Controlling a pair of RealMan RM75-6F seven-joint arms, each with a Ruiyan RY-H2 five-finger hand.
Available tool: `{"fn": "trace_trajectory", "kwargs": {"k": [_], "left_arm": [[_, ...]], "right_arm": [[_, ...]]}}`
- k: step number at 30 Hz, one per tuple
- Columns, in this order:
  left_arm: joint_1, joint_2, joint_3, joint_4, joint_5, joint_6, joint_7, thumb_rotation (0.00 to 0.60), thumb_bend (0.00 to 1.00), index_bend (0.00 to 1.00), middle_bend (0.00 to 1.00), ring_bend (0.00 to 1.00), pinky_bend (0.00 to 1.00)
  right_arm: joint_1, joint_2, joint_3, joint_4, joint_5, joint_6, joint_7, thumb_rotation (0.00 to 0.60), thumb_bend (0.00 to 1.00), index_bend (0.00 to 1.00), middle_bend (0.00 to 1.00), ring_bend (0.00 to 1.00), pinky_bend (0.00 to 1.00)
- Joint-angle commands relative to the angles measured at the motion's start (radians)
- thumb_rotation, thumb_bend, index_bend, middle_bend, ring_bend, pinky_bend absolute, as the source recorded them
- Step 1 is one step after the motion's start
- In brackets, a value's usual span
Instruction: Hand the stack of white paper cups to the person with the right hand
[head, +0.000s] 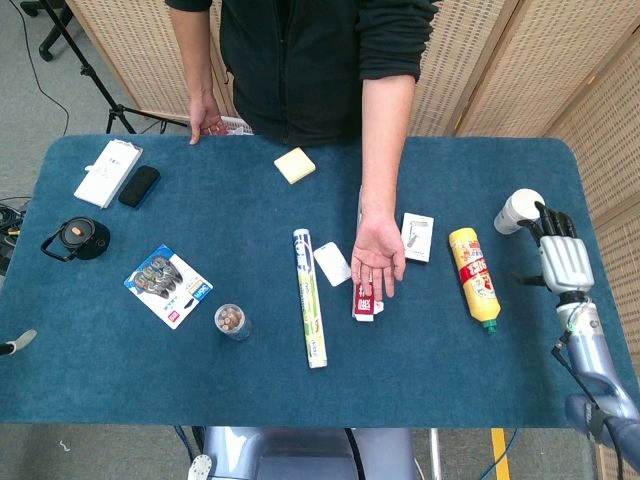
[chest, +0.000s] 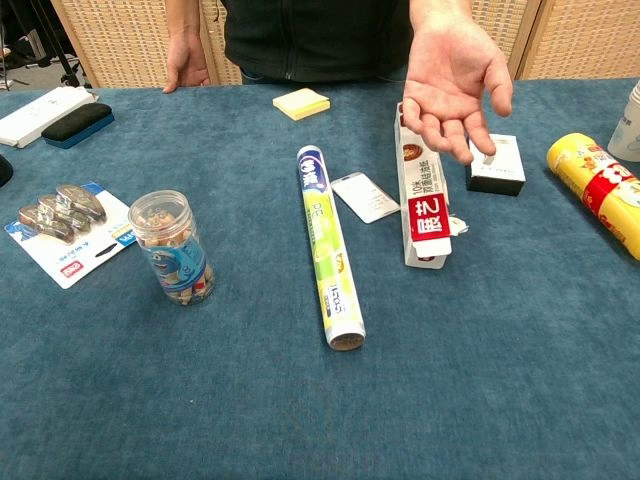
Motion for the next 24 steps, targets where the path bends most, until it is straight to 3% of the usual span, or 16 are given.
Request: {"fn": "trace_trajectory", "kwargs": {"k": [1,10,24], "left_arm": [[-0.011,-0.005,-0.007,0.002,-0.023,-0.023,0.013,0.600,0.00,0.00,0.00,0.00,0.03],[-0.028,-0.019,-0.019,0.005,-0.066,-0.059,0.051,0.600,0.00,0.00,0.00,0.00,0.03],[-0.043,-0.034,-0.027,0.006,-0.098,-0.087,0.093,0.600,0.00,0.00,0.00,0.00,0.03]], "right_arm": [[0.079,-0.118,-0.001,0.200,0.016,-0.075,0.017,0.600,0.09,0.25,0.00,0.00,0.03],[0.129,-0.231,-0.008,0.446,0.024,-0.117,0.071,0.600,0.09,0.28,0.00,0.00,0.03],[0.135,-0.281,-0.013,0.533,0.026,-0.073,0.115,0.600,0.09,0.28,0.00,0.00,0.03]]}}
